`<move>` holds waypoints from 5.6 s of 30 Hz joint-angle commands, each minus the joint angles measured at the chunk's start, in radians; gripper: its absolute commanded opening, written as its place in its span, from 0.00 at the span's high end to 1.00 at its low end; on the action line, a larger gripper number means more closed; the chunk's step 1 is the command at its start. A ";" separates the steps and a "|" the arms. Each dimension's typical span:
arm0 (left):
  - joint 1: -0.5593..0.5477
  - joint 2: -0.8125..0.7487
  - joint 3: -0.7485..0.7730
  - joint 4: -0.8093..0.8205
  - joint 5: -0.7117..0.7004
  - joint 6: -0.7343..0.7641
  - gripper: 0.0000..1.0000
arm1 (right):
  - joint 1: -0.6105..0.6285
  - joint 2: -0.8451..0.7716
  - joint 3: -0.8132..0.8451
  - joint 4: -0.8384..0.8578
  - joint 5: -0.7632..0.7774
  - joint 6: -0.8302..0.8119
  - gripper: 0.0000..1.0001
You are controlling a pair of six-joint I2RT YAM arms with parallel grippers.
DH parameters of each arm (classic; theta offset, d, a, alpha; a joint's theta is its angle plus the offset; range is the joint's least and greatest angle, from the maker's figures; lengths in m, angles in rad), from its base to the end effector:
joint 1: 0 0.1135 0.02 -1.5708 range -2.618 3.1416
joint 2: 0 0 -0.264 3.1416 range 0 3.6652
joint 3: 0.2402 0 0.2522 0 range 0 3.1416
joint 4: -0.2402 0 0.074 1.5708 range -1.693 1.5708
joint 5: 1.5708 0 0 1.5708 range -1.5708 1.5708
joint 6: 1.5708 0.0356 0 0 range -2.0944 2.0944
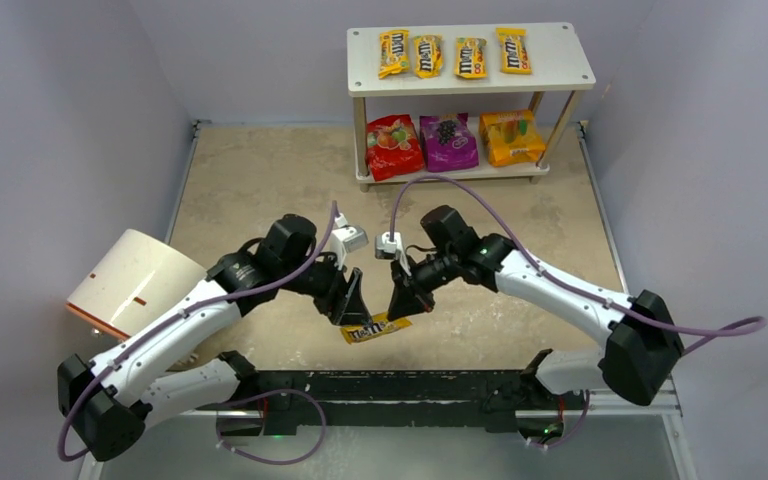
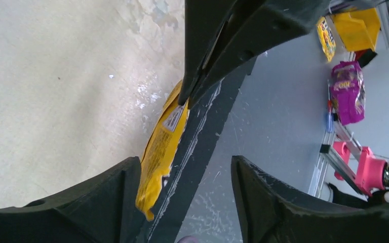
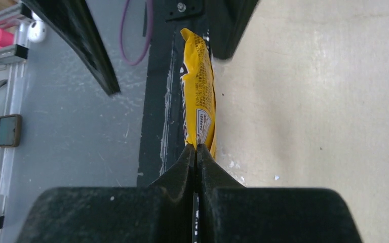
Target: Place and organize the candy bags onto the shelf
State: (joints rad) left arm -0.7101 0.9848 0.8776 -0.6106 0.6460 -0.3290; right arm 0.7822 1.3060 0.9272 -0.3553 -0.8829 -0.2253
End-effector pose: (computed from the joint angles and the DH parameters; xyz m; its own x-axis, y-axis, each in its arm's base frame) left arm 0.1385 -0.1474 0.2995 -0.7513 0.3057 -0.5849 0.6569 0.4318 -0.6181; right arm 0.1739 0.2115 0.2687 -0.2723 -0.4705 -0.8393 -0.9390 -0.0605 0.3386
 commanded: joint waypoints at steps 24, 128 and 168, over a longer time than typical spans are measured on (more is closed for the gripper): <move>-0.014 0.039 -0.066 0.158 0.225 -0.016 0.62 | -0.004 -0.001 0.164 -0.110 -0.174 -0.157 1.00; -0.006 -0.044 0.039 0.165 -1.583 -0.634 0.02 | -0.802 0.204 0.931 0.009 0.514 -0.933 1.00; -0.006 -0.144 0.015 -0.051 -1.866 -0.823 0.00 | -0.902 0.468 1.133 -0.119 0.504 -1.164 0.50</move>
State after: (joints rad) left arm -0.7200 0.8433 0.8730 -0.6544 -1.1976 -1.1408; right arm -0.1135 1.8446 2.0598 -0.4282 -0.3847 -1.3811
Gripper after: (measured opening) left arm 0.996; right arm 0.380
